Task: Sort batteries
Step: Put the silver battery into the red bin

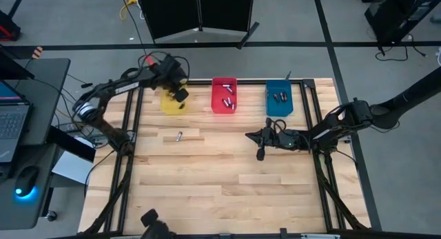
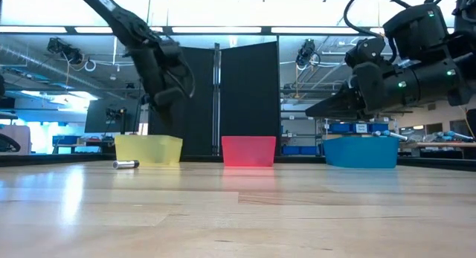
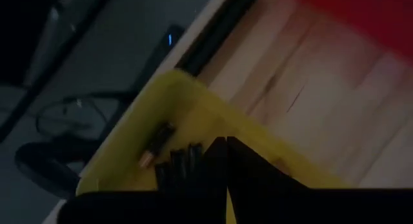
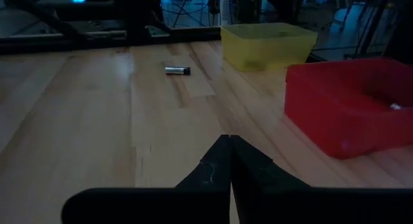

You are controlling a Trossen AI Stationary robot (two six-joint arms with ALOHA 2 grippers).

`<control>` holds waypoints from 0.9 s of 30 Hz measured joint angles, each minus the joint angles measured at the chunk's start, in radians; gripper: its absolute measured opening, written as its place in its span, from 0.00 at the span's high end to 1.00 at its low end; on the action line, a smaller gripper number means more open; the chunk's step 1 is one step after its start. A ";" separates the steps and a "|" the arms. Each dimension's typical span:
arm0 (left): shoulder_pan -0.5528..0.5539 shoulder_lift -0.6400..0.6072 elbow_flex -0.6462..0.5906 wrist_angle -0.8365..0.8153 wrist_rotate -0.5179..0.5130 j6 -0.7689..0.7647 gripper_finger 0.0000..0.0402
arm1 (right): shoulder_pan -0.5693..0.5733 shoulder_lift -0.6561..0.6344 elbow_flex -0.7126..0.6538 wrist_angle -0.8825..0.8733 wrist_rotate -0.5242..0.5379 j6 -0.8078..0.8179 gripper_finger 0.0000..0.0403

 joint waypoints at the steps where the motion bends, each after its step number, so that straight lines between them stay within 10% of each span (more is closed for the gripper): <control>1: -0.008 -0.031 -0.030 0.039 0.003 -0.011 0.98 | -0.007 0.000 0.002 0.000 -0.006 -0.014 0.97; 14: -0.292 -0.367 -0.310 0.190 0.013 -0.130 0.99 | -0.104 0.000 0.065 -0.025 -0.306 -0.067 0.98; 21: -0.489 -0.484 -0.495 0.423 0.015 -0.249 0.99 | -0.159 0.000 0.011 0.199 -0.747 -0.172 0.99; 27: -0.633 -0.493 -0.526 0.412 -0.008 -0.417 0.99 | -0.209 0.000 0.036 0.057 -0.667 -0.094 0.99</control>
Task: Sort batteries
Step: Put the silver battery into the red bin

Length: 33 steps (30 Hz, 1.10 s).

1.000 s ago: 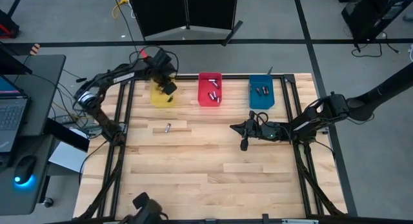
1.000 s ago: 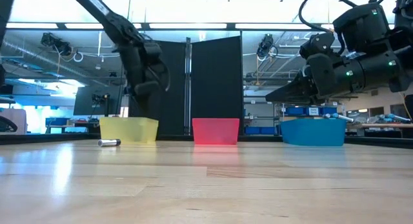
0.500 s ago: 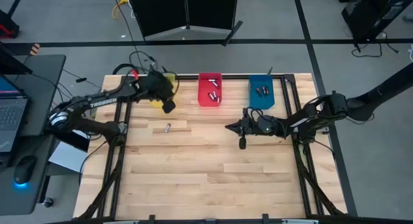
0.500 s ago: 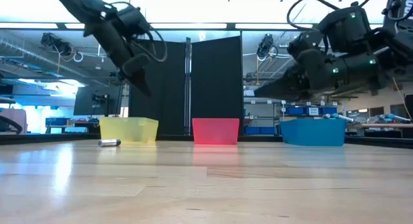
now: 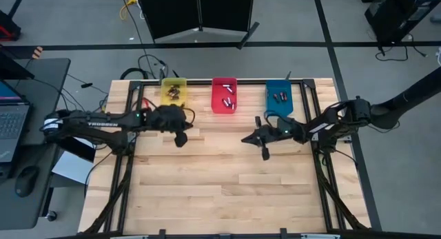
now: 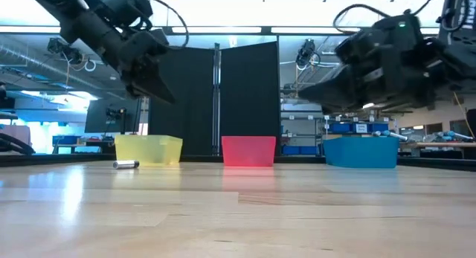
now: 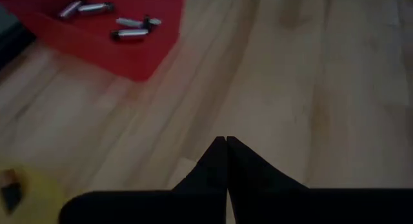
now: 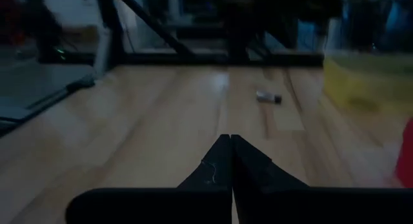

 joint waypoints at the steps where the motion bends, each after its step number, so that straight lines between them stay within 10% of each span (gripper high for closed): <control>1: -0.028 0.000 0.000 0.002 -0.015 -0.011 0.98 | -0.001 0.000 0.015 -0.037 0.013 0.005 0.99; 16: -0.304 0.006 0.000 -0.139 -0.088 -0.167 0.85 | 0.023 0.000 0.132 -0.250 0.075 -0.017 0.99; 33: -0.314 0.168 0.001 -0.277 -0.345 -0.524 0.62 | 0.023 0.000 0.133 -0.259 0.075 -0.018 0.98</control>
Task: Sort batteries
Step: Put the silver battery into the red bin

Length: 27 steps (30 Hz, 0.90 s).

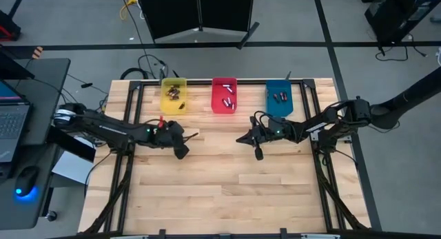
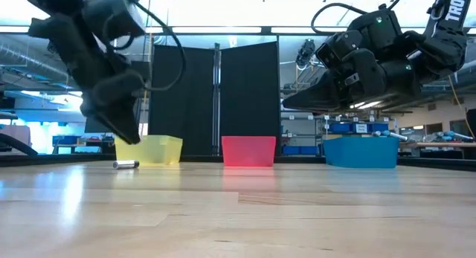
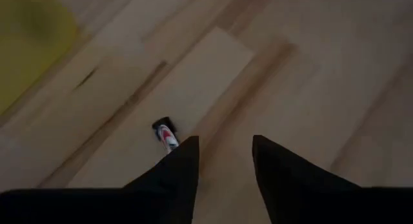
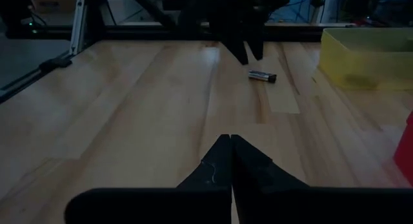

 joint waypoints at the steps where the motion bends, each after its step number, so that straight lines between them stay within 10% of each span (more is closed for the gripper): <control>1: 0.000 0.015 -0.004 0.009 -0.010 -0.008 0.61 | 0.000 0.000 0.000 0.000 0.000 0.000 0.98; 27: -0.057 0.019 -0.293 0.452 -0.145 -0.014 0.59 | 0.000 0.000 0.000 0.001 0.000 -0.006 0.98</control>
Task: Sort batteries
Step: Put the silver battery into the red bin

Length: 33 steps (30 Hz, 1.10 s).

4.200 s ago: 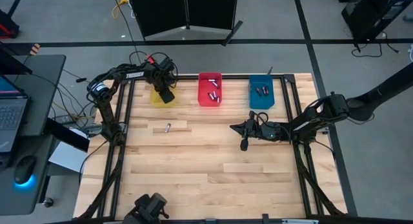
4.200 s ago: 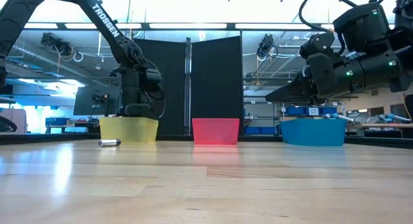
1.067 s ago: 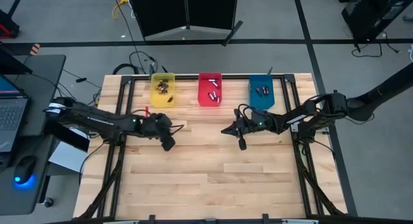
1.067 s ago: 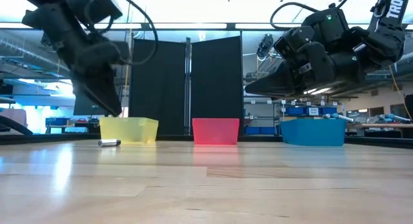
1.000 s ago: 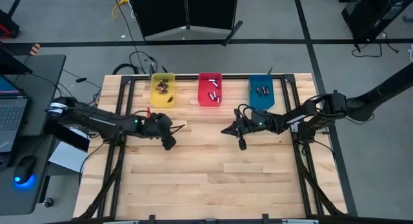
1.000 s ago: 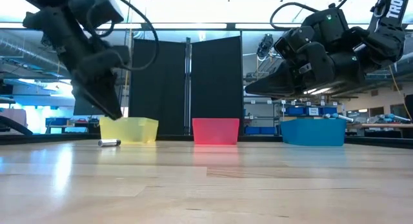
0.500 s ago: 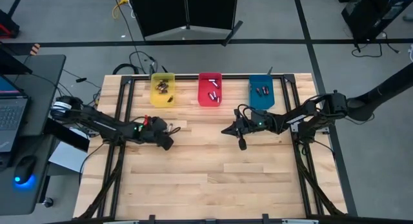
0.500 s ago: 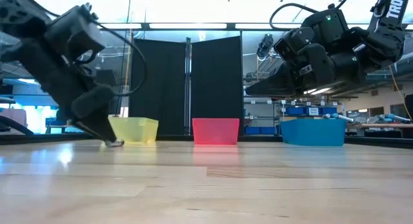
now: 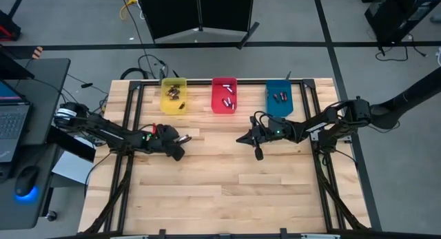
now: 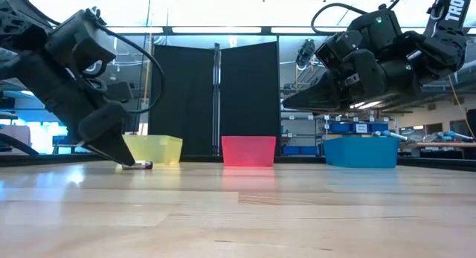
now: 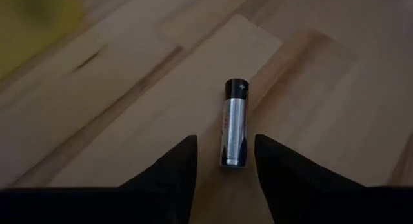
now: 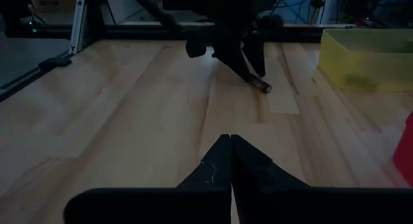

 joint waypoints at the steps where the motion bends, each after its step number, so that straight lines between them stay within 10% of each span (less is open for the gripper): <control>1: 0.000 0.000 0.000 -0.001 0.001 0.010 0.59 | 0.000 0.000 0.000 0.000 0.000 0.000 0.98; 17: 0.000 0.037 0.001 0.045 0.044 0.174 0.61 | 0.000 0.000 0.000 -0.001 0.000 -0.011 0.98; 33: 0.000 0.131 0.003 0.186 0.049 0.200 0.87 | 0.000 0.000 0.000 -0.001 0.000 -0.014 0.98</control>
